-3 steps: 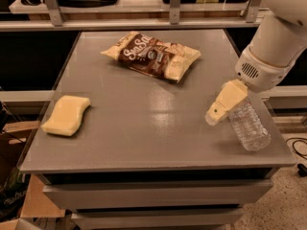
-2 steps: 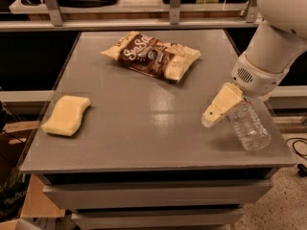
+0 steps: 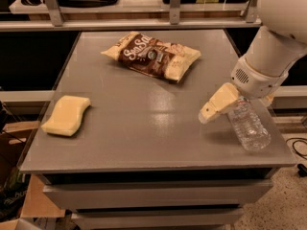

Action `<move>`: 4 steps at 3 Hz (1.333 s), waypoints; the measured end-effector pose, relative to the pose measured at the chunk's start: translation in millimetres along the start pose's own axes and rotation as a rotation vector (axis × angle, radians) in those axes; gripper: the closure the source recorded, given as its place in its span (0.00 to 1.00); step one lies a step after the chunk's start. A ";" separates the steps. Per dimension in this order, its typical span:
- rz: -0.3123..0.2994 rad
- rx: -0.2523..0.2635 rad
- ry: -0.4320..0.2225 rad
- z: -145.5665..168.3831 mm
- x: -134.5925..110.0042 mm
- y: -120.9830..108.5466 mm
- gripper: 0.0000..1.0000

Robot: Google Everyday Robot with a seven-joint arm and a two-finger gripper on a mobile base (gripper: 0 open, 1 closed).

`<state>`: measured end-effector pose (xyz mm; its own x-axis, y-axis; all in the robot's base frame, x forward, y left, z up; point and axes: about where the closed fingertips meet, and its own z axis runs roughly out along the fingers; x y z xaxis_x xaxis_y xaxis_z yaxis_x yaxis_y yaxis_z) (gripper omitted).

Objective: Move water bottle near sponge

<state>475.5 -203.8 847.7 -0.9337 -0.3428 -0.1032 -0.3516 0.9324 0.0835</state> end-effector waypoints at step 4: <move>0.104 0.022 -0.016 -1.5 -7.1 -8.3 0.86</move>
Offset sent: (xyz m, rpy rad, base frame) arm 0.0066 -0.0064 -0.0030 -0.0020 0.0059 -0.1295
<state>485.0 -209.3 849.2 -0.9637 -0.2428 -0.1110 -0.2515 0.9651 0.0728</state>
